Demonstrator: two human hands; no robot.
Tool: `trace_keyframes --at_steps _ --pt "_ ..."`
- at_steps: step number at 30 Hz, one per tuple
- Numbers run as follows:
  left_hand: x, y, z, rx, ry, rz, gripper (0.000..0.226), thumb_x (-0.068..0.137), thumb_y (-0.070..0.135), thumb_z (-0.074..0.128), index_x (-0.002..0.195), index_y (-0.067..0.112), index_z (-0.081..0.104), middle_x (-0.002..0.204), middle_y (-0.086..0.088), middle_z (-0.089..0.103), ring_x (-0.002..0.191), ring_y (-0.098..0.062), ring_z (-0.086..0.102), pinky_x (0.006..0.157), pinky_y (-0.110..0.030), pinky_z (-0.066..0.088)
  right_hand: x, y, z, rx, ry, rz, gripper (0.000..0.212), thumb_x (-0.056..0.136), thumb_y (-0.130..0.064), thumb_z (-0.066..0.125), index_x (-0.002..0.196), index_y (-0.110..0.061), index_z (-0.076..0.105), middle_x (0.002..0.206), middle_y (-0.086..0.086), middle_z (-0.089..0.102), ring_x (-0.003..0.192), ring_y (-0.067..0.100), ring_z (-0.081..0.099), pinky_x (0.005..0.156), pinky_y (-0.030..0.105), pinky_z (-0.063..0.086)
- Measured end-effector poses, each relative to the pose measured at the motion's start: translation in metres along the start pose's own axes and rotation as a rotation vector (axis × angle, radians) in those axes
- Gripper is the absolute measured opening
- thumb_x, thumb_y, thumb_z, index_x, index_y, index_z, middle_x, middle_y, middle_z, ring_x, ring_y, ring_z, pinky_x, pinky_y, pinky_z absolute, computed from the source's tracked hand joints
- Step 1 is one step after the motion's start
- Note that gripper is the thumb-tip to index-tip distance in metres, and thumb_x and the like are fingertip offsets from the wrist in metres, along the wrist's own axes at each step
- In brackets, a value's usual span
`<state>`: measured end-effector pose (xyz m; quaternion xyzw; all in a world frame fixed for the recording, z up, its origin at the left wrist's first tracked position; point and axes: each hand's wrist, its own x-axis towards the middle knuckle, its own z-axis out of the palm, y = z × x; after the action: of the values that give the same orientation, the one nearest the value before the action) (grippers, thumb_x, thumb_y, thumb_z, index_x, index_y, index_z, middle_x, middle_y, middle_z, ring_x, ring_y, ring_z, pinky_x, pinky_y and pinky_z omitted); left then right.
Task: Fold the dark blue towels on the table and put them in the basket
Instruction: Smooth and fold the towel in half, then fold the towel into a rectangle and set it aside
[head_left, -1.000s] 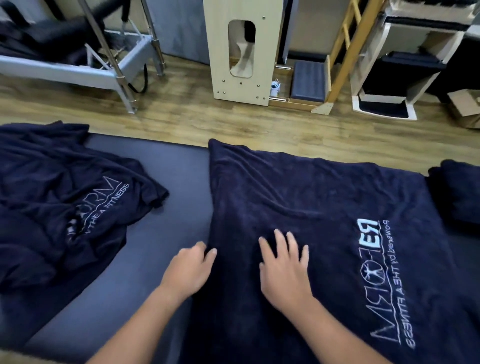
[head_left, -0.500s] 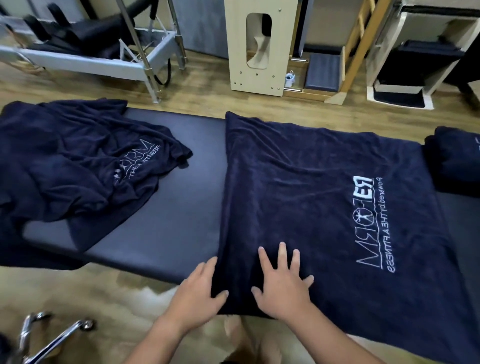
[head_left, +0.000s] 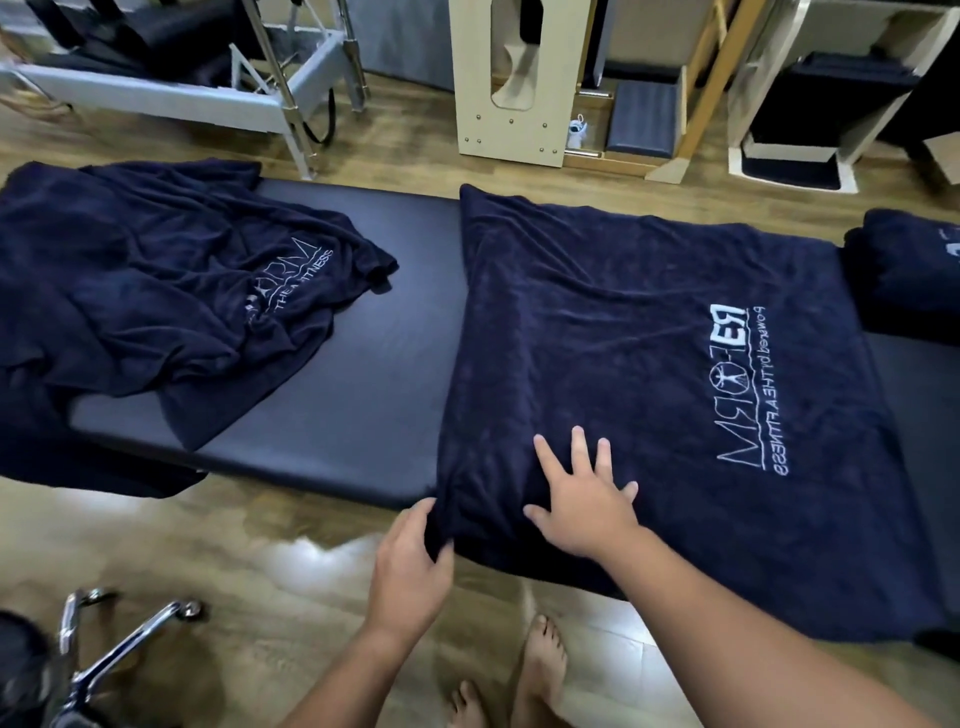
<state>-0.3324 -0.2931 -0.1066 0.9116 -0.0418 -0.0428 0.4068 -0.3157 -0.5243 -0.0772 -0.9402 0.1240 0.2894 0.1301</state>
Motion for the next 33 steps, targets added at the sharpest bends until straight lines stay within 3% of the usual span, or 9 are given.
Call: trace_keyframes --at_steps 3,6,11,15,17,20,25,27,33 --pt "-0.008 -0.006 -0.006 -0.026 -0.232 0.065 0.093 0.078 -0.002 0.066 0.155 0.037 0.031 0.136 0.016 0.047 0.125 0.0 0.049 0.108 -0.023 0.041 -0.001 -0.001 0.001 0.009 -0.006 0.014 0.089 0.094 -0.064 0.049 0.153 -0.049 -0.017 0.163 0.002 -0.031 0.15 0.039 -0.024 0.111 0.075 0.016" --pt "-0.01 -0.014 -0.006 0.126 -0.42 0.251 0.097 0.077 -0.005 0.052 0.154 0.046 0.023 0.135 0.01 0.045 0.114 -0.015 0.059 0.095 -0.033 0.052 -0.001 -0.001 0.001 0.01 -0.016 0.018 0.089 0.095 -0.063 0.048 0.152 -0.049 -0.018 0.162 0.001 -0.034 0.15 0.038 -0.026 0.111 0.074 0.014" --pt "-0.003 -0.018 0.0 0.087 -0.165 0.347 0.058 0.07 0.016 0.045 0.123 0.015 0.068 0.103 -0.001 0.07 0.09 -0.023 0.071 0.082 -0.029 0.055 0.0 -0.003 0.004 0.011 -0.024 0.026 0.087 0.096 -0.062 0.046 0.152 -0.049 -0.02 0.161 0.002 -0.036 0.148 0.039 -0.028 0.111 0.076 0.011" --pt "0.005 0.008 -0.004 -0.228 0.093 -0.094 0.044 0.074 0.001 0.066 0.112 0.023 0.065 0.082 0.007 0.07 0.078 -0.011 0.068 0.077 -0.025 0.053 0.002 -0.004 0.007 0.012 -0.026 0.033 0.087 0.096 -0.062 0.045 0.151 -0.049 -0.021 0.16 0.002 -0.037 0.148 0.039 -0.029 0.111 0.076 0.01" --pt "0.009 0.013 -0.013 -0.156 0.101 -0.225 0.054 0.077 0.004 0.073 0.121 0.026 0.052 0.075 0.004 0.064 0.073 -0.019 0.064 0.072 -0.031 0.049 0.002 -0.005 0.006 0.013 -0.034 0.033 0.088 0.096 -0.061 0.046 0.151 -0.049 -0.022 0.16 0.002 -0.038 0.148 0.039 -0.03 0.11 0.077 0.009" --pt "0.012 -0.012 -0.033 0.285 -0.052 -0.101 0.054 0.078 0.012 0.066 0.127 0.025 0.046 0.093 -0.008 0.071 0.084 -0.041 0.066 0.067 -0.042 0.052 0.002 -0.006 0.005 0.021 -0.037 0.041 0.089 0.095 -0.061 0.047 0.151 -0.05 -0.022 0.16 0.001 -0.037 0.148 0.039 -0.03 0.11 0.077 0.009" --pt "0.001 -0.061 -0.075 0.57 0.142 0.174 0.024 0.07 0.006 0.04 0.087 0.009 0.058 0.081 -0.01 0.051 0.068 -0.038 0.054 0.05 -0.043 0.045 0.0 -0.007 0.008 0.002 -0.028 0.049 0.09 0.093 -0.066 0.043 0.149 -0.051 -0.025 0.159 0.0 -0.039 0.147 0.037 -0.031 0.11 0.077 0.006" --pt "-0.004 -0.062 -0.076 0.428 0.123 0.218 0.022 0.066 -0.005 0.045 0.081 0.01 0.05 0.087 -0.006 0.044 0.074 -0.03 0.047 0.058 -0.041 0.043 -0.002 -0.009 0.007 -0.01 -0.03 0.059 0.089 0.093 -0.066 0.042 0.149 -0.05 -0.026 0.159 0.002 -0.039 0.147 0.038 -0.031 0.11 0.077 0.004" --pt "0.018 -0.029 -0.052 -0.143 -0.01 -0.262 0.048 0.079 -0.003 0.061 0.111 0.029 0.044 0.093 0.003 0.061 0.083 -0.021 0.06 0.076 -0.037 0.049 -0.007 -0.03 0.007 -0.044 -0.028 0.082 0.085 0.096 -0.047 0.039 0.151 -0.044 -0.025 0.162 0.008 -0.033 0.148 0.046 -0.024 0.111 0.077 0.005"
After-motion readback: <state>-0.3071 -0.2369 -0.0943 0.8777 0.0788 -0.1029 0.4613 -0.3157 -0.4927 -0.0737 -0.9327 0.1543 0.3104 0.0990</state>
